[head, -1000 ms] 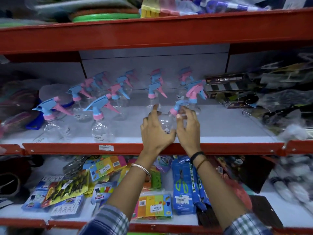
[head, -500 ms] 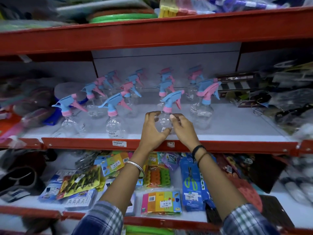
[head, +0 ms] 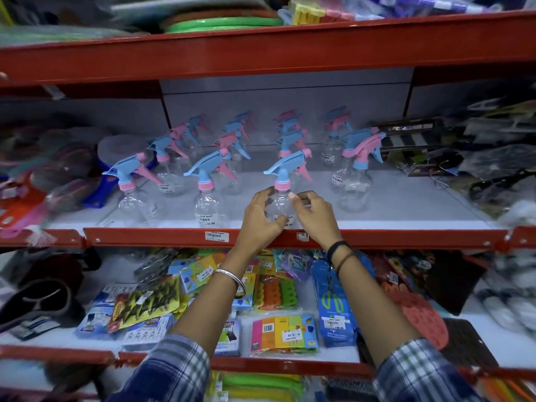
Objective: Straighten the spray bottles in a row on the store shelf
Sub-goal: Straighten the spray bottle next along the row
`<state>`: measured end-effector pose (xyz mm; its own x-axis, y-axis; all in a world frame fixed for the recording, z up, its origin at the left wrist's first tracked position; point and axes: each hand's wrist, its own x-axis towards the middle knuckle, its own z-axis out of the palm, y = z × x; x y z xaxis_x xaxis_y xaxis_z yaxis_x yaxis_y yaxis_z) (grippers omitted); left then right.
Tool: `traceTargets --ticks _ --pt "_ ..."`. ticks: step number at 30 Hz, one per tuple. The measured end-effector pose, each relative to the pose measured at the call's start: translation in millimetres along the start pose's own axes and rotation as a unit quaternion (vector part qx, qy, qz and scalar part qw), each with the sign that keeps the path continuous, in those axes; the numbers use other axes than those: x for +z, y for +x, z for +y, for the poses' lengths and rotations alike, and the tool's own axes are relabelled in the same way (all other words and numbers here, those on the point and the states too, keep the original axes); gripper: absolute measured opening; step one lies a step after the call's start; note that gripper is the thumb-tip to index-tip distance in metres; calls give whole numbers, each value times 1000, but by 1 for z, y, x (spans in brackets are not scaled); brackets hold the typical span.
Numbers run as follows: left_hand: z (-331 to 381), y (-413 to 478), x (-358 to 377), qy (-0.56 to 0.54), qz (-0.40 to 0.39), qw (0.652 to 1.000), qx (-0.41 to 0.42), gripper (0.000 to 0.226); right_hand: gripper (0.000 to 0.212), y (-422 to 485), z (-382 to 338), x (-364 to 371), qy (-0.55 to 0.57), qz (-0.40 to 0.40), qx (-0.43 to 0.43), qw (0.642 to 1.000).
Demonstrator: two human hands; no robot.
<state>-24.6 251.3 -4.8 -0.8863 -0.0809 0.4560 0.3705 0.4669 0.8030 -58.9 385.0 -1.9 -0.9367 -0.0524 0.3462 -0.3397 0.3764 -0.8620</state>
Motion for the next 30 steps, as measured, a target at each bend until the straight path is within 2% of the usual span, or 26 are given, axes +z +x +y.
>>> traceTargets --ticks 3,5,8,9,11,13,15,17,21,25,30 --pt "1 -5 -1 1 5 1000 -2 65 42 -3 -2 2 -9 5 3 1000" --pt "4 -15 2 12 51 998 17 64 41 -5 -2 -2 -10 23 0 1000" --pt "11 -34 18 48 168 978 111 48 31 -7 5 -22 14 100 -35 994" --pt "15 -40 24 51 177 971 153 42 26 -8 8 -29 23 127 -50 990" --pt "25 -47 36 47 131 967 211 33 19 -9 13 -44 39 179 -66 981" --pt "37 -45 50 36 42 974 220 32 19 -6 21 -57 39 221 -58 973" --pt "49 -34 69 27 -21 983 183 39 22 0 32 -74 18 245 -40 969" --pt "61 -16 89 8 -48 992 113 46 27 10 42 -93 0 245 -12 969" --pt "71 22 115 2 -94 995 -39 54 33 34 57 -113 -18 166 46 985" --pt "71 50 128 60 -120 988 -78 48 36 48 60 -117 -20 72 73 995" --pt "73 52 133 50 -150 983 -93 54 38 47 60 -121 -17 55 78 995"
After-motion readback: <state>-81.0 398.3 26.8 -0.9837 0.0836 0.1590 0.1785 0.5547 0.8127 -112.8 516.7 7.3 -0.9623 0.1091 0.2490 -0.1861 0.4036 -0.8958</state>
